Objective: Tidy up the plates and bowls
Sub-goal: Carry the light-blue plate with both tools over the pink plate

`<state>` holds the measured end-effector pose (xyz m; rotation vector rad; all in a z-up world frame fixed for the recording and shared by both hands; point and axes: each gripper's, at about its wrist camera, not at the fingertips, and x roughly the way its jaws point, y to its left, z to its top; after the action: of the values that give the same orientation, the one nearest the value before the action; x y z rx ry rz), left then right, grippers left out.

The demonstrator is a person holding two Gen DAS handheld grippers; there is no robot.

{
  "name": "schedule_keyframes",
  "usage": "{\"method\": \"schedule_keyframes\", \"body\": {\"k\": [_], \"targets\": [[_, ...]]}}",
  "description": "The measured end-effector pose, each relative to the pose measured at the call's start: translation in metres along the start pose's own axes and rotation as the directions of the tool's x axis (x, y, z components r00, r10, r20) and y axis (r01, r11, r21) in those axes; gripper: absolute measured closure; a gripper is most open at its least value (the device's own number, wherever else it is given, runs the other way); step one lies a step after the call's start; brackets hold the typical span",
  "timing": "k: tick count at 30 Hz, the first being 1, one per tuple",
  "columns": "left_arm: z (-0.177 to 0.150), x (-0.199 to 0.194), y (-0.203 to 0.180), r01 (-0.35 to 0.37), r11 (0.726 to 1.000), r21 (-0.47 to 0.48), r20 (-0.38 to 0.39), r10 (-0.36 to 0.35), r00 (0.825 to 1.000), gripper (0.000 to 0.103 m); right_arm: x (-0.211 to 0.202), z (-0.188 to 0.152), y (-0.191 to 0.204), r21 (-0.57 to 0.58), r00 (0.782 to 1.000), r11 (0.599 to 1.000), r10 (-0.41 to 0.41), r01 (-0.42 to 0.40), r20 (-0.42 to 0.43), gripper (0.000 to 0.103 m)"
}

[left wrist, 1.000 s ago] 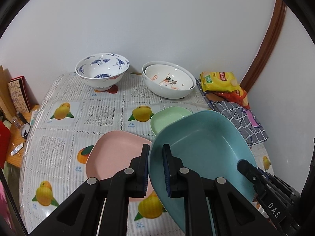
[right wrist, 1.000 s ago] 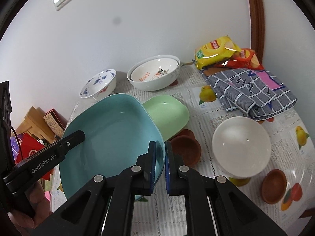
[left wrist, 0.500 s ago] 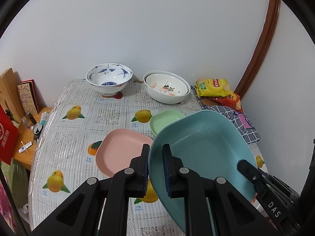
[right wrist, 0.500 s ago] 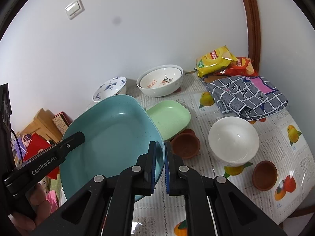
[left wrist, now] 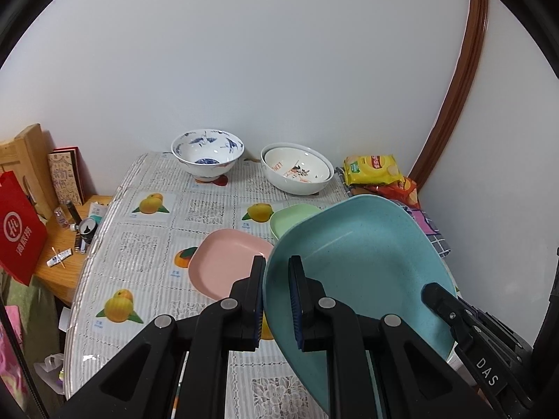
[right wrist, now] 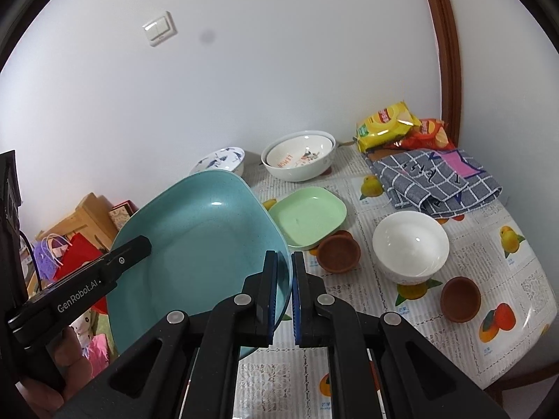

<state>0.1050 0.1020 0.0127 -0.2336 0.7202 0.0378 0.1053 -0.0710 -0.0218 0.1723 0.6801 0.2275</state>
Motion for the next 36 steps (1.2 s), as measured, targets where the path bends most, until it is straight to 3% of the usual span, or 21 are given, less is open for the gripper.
{"method": "schedule_keyframes", "body": {"k": [10, 36], "targets": [[0.0, -0.012, 0.019, -0.035, 0.999, -0.032, 0.02, 0.035, 0.999, 0.09, -0.005, 0.001, 0.022, -0.036, 0.999, 0.999, 0.038, -0.038, 0.009, 0.096], [0.006, 0.085, 0.062, -0.119, 0.989, -0.093, -0.117, 0.108, 0.987, 0.09, 0.113, 0.004, 0.027, -0.061, 0.985, 0.996, 0.052, -0.063, -0.162, 0.096]]}}
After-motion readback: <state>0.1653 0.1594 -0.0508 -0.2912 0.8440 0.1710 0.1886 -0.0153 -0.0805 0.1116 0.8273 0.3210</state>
